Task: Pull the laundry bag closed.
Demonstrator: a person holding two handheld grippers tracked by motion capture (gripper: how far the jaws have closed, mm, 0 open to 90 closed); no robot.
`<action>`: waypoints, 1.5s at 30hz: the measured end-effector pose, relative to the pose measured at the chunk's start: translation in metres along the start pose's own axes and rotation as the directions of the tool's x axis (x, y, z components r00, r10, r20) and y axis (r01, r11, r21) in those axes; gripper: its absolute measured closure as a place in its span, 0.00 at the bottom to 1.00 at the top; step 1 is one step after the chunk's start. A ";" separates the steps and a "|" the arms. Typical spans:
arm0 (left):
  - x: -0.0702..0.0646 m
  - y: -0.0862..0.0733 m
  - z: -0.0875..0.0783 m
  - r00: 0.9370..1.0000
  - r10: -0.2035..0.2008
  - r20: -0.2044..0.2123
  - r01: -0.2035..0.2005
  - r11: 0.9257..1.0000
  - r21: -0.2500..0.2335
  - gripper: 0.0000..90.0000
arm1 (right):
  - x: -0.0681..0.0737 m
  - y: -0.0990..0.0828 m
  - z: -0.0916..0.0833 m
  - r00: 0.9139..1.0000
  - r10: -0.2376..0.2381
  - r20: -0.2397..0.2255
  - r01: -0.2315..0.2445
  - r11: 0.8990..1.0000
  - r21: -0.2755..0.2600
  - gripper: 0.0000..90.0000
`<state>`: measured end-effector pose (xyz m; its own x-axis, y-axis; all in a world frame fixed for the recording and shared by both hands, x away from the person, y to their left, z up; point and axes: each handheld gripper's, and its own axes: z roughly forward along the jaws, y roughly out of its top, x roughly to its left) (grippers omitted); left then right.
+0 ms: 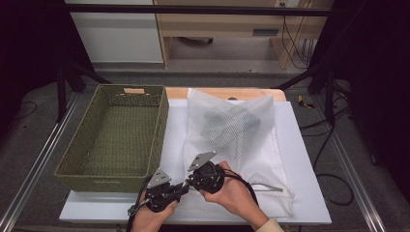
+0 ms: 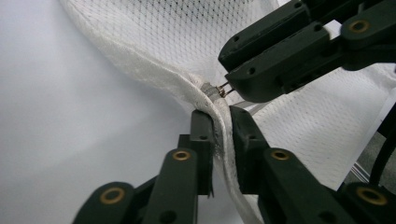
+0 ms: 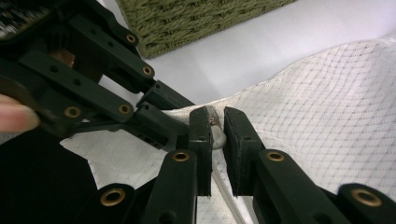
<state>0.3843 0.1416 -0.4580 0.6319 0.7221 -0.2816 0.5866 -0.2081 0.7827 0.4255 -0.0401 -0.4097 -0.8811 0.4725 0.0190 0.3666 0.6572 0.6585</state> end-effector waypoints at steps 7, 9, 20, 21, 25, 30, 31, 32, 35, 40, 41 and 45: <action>0.001 0.003 -0.002 1.000 0.004 0.000 -0.004 1.000 0.004 0.88 | -0.001 -0.001 0.001 1.000 -0.008 0.003 0.008 1.000 0.003 0.91; 0.003 0.003 -0.003 1.000 0.001 -0.005 -0.001 1.000 0.000 0.92 | -0.001 -0.001 0.001 1.000 -0.004 0.005 0.004 1.000 0.001 0.91; 0.002 0.000 -0.008 1.000 -0.012 -0.026 0.012 1.000 -0.009 0.99 | 0.003 -0.011 0.004 1.000 -0.011 0.014 0.012 0.999 -0.032 0.92; 0.002 -0.001 -0.008 1.000 -0.015 -0.025 0.014 1.000 -0.010 0.99 | 0.004 -0.012 0.005 1.000 -0.009 0.015 0.009 0.999 -0.035 0.92; 0.002 -0.002 -0.009 1.000 -0.017 -0.025 0.016 1.000 -0.008 0.99 | 0.006 -0.018 0.010 1.000 -0.009 0.020 0.010 0.999 -0.042 0.92; 0.001 -0.002 -0.010 0.999 -0.008 -0.033 0.008 1.000 -0.009 0.99 | 0.007 -0.020 0.012 1.000 -0.012 0.024 0.014 0.999 -0.046 0.93; 0.001 -0.002 -0.010 0.999 -0.002 -0.040 0.001 1.000 -0.007 0.99 | 0.007 -0.020 0.012 1.000 -0.012 0.026 0.013 0.999 -0.038 0.93; 0.000 -0.002 -0.010 0.999 0.002 -0.044 -0.002 1.000 -0.007 0.99 | 0.008 -0.019 0.012 0.999 -0.014 0.029 0.015 0.999 -0.033 0.93; 0.000 -0.001 -0.011 0.999 -0.003 -0.043 0.002 1.000 -0.018 0.99 | 0.008 -0.019 0.012 0.999 -0.018 0.031 0.019 0.999 -0.031 0.93; 0.001 0.000 -0.013 0.999 -0.005 -0.041 0.003 1.000 -0.027 0.99 | 0.011 -0.018 0.011 0.999 -0.031 0.044 0.033 0.999 -0.033 0.96; 0.001 0.000 -0.014 0.999 -0.004 -0.047 0.003 1.000 -0.026 0.99 | 0.012 -0.018 0.011 0.999 -0.032 0.040 0.033 0.999 -0.032 0.96; 0.001 0.000 -0.016 0.999 -0.004 -0.049 0.002 0.999 -0.034 0.99 | 0.012 -0.017 0.011 0.999 -0.034 0.036 0.035 0.999 -0.037 0.97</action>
<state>0.3770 0.1527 -0.4499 0.6041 0.7543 -0.2570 0.5702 -0.1840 0.8006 0.4117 -0.0393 -0.4286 -0.8817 0.4708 -0.0306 0.3241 0.6516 0.6858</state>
